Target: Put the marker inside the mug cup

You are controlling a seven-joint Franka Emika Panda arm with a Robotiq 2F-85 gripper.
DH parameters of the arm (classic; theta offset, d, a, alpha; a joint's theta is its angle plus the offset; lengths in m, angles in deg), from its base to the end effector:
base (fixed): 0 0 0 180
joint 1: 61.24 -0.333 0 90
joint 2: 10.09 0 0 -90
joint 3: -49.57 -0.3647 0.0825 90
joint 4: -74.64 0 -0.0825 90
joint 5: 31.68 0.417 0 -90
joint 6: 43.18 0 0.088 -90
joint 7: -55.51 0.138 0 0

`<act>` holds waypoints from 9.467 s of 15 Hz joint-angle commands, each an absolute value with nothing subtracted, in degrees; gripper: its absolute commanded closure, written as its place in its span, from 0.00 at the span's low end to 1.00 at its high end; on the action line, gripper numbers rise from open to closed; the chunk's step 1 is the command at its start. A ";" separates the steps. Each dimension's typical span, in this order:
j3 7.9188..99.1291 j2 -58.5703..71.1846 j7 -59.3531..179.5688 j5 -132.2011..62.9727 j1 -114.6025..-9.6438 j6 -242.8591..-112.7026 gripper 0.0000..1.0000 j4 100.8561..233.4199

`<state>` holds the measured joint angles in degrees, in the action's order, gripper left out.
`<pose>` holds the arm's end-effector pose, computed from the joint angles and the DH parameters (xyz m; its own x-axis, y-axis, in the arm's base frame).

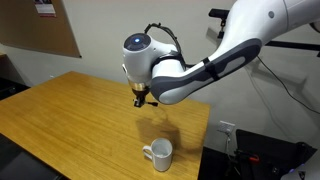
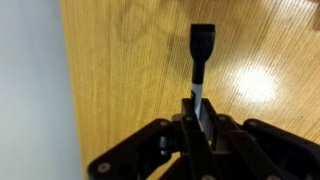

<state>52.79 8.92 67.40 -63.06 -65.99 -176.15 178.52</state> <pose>0.7061 0.0005 0.3791 0.9630 0.2034 0.1767 0.1116 -0.8980 0.4257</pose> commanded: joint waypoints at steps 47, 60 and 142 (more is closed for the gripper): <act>45.27 11.36 152.10 -123.54 -73.06 -160.79 0.97 183.21; 40.51 13.94 160.39 -126.64 -74.50 -147.79 0.88 184.82; 36.16 17.96 186.81 -114.52 -82.06 -117.36 0.00 177.60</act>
<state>36.00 21.27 189.76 -113.01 -83.23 -115.61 175.17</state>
